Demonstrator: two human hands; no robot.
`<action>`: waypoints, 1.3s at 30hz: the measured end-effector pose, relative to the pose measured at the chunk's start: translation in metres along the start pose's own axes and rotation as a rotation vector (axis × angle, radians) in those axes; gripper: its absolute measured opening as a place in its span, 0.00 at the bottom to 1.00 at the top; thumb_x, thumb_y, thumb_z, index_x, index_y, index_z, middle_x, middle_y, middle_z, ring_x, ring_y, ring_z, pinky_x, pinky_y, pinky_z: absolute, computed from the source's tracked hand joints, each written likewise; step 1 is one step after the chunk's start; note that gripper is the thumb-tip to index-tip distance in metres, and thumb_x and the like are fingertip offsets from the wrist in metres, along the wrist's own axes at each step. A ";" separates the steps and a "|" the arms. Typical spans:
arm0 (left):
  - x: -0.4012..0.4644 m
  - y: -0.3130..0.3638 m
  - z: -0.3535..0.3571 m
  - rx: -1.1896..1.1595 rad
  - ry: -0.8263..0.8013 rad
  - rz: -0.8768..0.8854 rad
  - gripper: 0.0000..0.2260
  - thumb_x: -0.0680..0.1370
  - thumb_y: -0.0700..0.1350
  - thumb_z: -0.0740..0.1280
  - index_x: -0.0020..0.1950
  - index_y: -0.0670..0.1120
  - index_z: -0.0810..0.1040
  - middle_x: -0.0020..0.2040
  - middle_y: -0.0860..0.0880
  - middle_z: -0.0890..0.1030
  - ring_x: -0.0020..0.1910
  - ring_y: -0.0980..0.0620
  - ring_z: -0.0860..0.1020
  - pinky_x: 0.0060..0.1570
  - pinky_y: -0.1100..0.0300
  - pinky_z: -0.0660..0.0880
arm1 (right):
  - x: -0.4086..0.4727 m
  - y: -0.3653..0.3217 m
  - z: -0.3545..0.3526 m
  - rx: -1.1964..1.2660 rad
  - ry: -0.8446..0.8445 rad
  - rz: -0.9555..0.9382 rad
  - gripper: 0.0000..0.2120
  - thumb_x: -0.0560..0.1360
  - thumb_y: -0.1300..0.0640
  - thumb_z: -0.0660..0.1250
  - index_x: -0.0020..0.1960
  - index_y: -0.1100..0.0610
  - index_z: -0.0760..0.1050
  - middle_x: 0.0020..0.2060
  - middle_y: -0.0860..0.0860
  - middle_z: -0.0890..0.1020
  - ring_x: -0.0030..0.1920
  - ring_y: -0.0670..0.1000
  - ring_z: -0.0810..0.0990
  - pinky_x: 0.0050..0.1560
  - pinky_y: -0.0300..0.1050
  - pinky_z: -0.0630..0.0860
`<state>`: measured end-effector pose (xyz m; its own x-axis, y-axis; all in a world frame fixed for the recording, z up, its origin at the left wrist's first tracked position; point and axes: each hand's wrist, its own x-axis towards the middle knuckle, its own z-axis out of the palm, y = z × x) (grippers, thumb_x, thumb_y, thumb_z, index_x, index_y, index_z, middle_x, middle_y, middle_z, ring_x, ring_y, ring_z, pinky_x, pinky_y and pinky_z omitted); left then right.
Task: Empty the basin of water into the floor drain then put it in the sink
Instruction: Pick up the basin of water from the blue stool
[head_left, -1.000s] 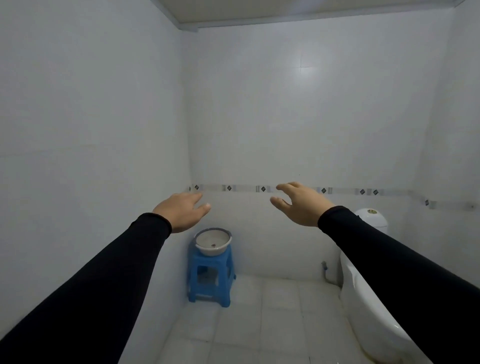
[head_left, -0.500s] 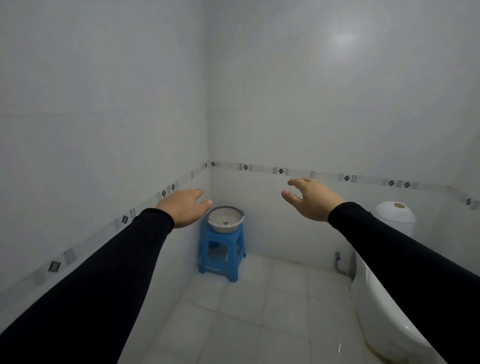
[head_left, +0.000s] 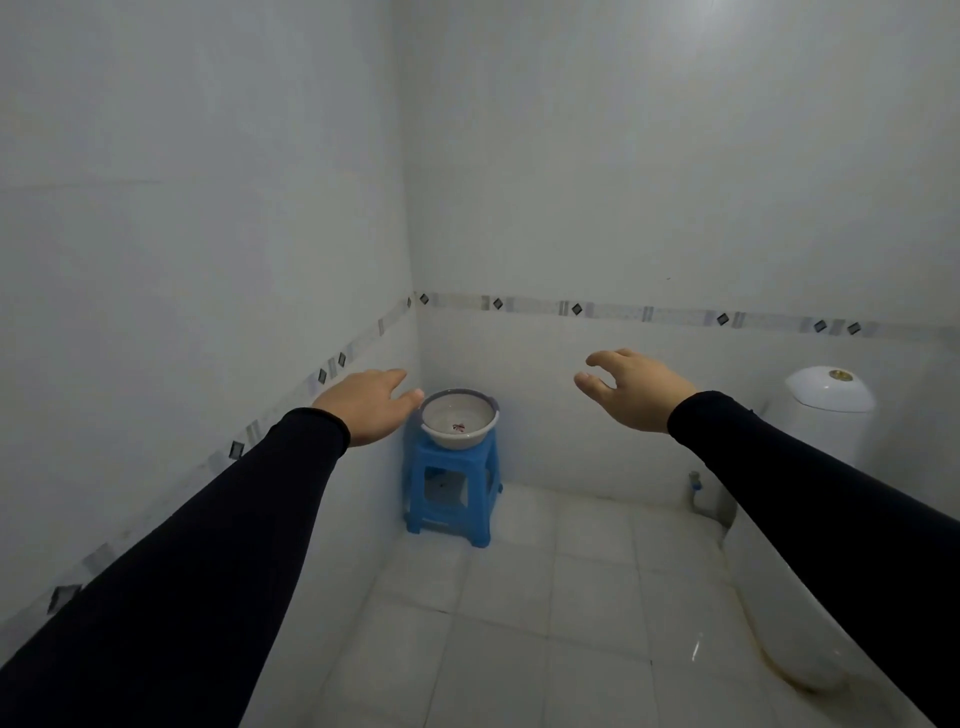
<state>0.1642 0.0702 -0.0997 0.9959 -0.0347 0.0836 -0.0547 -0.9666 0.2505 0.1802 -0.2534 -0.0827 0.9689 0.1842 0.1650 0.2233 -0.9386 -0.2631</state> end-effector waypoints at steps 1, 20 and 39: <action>0.012 -0.010 -0.001 -0.006 -0.013 -0.001 0.29 0.80 0.61 0.53 0.77 0.47 0.60 0.77 0.44 0.64 0.75 0.45 0.62 0.70 0.50 0.61 | 0.011 -0.005 0.005 0.004 -0.005 0.012 0.29 0.78 0.39 0.52 0.72 0.54 0.64 0.70 0.54 0.69 0.67 0.55 0.70 0.65 0.49 0.66; 0.196 -0.107 0.056 -0.071 -0.137 -0.039 0.29 0.80 0.60 0.53 0.77 0.46 0.60 0.77 0.44 0.64 0.74 0.44 0.64 0.68 0.51 0.62 | 0.195 -0.016 0.102 0.032 -0.121 0.104 0.28 0.79 0.40 0.52 0.73 0.54 0.63 0.70 0.56 0.68 0.69 0.56 0.68 0.67 0.50 0.65; 0.406 -0.102 0.126 -0.160 -0.221 -0.197 0.30 0.80 0.61 0.54 0.78 0.47 0.59 0.77 0.44 0.64 0.74 0.45 0.63 0.69 0.53 0.60 | 0.421 0.086 0.172 0.103 -0.219 0.116 0.28 0.78 0.39 0.52 0.72 0.55 0.65 0.67 0.57 0.72 0.66 0.57 0.71 0.64 0.49 0.67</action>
<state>0.5835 0.1225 -0.2127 0.9791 0.0781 -0.1879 0.1475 -0.9088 0.3904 0.6257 -0.2065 -0.1992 0.9861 0.1465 -0.0786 0.1081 -0.9244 -0.3658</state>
